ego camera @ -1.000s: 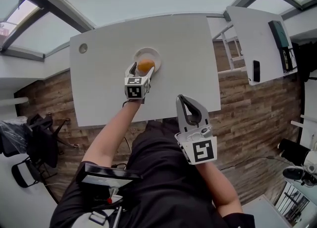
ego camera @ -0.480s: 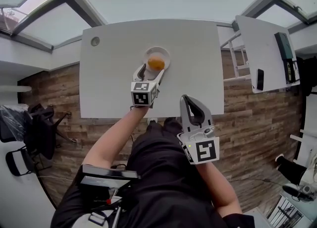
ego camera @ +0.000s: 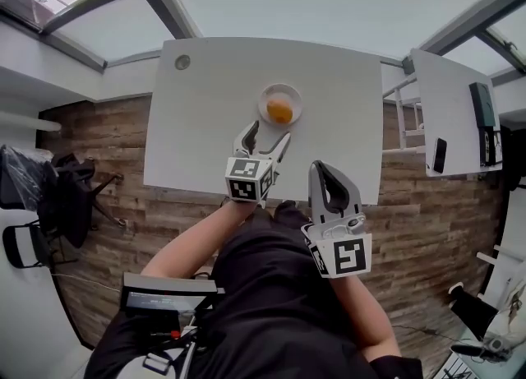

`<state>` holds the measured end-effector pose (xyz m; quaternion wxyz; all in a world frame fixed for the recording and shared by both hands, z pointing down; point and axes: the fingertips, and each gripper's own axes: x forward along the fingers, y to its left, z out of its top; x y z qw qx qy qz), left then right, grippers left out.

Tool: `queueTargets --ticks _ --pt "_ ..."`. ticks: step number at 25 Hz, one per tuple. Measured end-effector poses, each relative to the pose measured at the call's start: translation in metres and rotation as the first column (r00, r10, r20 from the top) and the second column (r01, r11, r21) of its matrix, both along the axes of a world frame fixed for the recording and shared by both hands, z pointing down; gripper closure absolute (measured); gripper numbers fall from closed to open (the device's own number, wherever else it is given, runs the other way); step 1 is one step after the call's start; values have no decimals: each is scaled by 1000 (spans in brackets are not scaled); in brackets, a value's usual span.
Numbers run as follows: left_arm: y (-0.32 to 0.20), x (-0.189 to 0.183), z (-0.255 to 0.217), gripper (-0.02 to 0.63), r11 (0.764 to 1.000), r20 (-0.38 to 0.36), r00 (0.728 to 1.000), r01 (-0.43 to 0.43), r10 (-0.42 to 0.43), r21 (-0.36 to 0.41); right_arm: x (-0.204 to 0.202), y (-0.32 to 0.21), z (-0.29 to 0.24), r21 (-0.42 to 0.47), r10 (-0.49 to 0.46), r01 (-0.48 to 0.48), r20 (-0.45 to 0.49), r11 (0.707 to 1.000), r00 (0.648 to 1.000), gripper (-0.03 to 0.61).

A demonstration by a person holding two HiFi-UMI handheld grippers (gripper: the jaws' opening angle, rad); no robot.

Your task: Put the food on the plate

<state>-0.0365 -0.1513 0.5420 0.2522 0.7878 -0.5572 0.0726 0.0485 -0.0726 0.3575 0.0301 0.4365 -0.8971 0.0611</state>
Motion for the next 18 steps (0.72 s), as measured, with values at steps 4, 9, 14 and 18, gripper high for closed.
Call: queueTargets --ticks 4,9,14,18 --pt "5 -11 -29 270 996 -14 998 59 -59 60 2 -3 -7 4 9 -9 20 1000 1000 572" --pt "11 -15 -58 270 989 -43 994 109 -105 104 -2 -6 -7 2 1 -1 27 1000 1000 572" --pt "24 -8 -89 270 982 -10 997 83 -82 169 -2 -11 -14 18 5 -6 26 1000 1000 572" --pt "34 -12 -106 270 975 -16 996 89 -88 202 1 -16 -14 12 22 -23 43 1000 999 572"
